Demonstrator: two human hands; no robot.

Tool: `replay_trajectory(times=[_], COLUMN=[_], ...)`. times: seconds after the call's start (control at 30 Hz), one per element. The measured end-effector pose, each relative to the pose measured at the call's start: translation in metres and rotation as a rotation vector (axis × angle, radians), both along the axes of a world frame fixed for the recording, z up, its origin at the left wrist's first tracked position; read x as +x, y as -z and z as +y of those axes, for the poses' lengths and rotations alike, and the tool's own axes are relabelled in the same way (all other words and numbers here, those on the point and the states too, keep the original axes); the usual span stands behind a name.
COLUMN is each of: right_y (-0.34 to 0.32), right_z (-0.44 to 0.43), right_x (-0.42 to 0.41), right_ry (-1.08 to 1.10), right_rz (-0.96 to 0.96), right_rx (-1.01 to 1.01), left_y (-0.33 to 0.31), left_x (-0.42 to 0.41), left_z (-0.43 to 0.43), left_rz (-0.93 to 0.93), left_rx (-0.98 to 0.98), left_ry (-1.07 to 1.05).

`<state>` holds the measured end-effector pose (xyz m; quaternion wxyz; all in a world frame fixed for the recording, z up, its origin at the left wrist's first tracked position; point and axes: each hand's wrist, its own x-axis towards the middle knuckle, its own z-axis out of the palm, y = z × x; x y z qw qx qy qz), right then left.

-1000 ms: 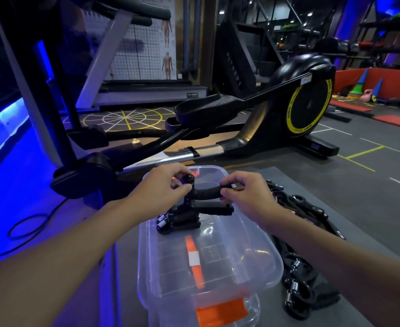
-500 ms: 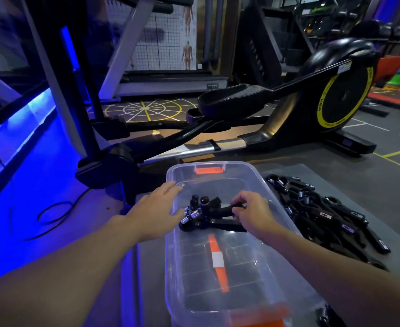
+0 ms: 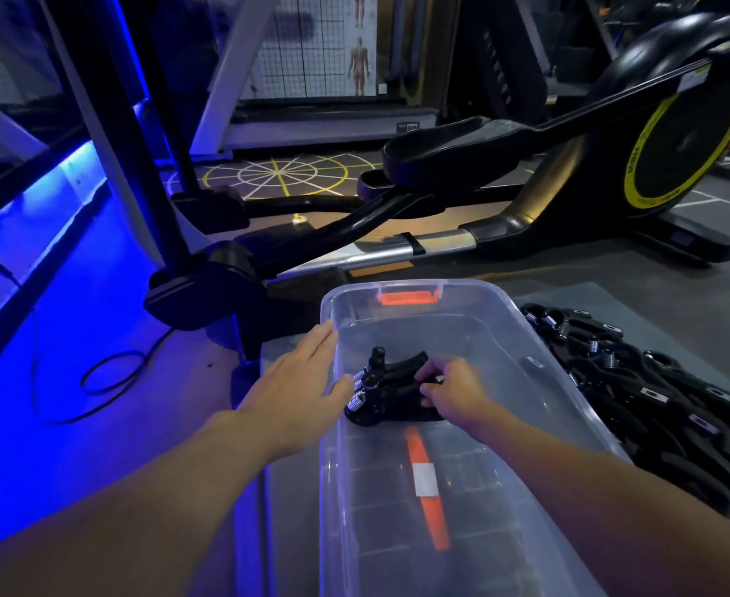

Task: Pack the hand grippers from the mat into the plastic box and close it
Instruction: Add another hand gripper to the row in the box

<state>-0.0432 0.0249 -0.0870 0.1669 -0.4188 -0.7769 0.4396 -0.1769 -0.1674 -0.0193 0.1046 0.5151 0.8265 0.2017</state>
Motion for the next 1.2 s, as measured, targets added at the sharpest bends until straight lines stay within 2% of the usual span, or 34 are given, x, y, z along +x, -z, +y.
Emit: replay_trajectory(times=[0.27,0.53,0.8,0.9,1.0,1.1,1.2], right_y=[0.039,0.05,0.066,0.072,0.08,0.097,0.124], right_z=[0.01,0.013,0.014,0.004,-0.008,-0.011,-0.003], right_x=[-0.005,-0.006,-0.011,-0.011,-0.022,-0.035,-0.039], right_ry=[0.055,0.058,0.194,0.301,0.409,0.49,0.519], right_rz=[0.096,0.014,0.058,0.047,0.153,0.282,0.295], right_rx=[-0.09,0.104,-0.179,-0.379,-0.59,-0.623,-0.626], left_y=[0.008,0.009,0.005,0.006,0.005,0.004,0.005], left_x=[-0.004,-0.004,-0.002,-0.002,0.0,0.0,0.0], left_z=[0.005,0.004,0.003,0.003,0.003,0.003,0.002], left_rz=[-0.02,-0.004,-0.014,-0.024,-0.029,-0.028,-0.027], left_rx=[0.01,0.017,0.008,0.013,0.004,0.008,0.012], left_ry=[0.006,0.016,0.015,0.012,0.003,0.003,-0.003])
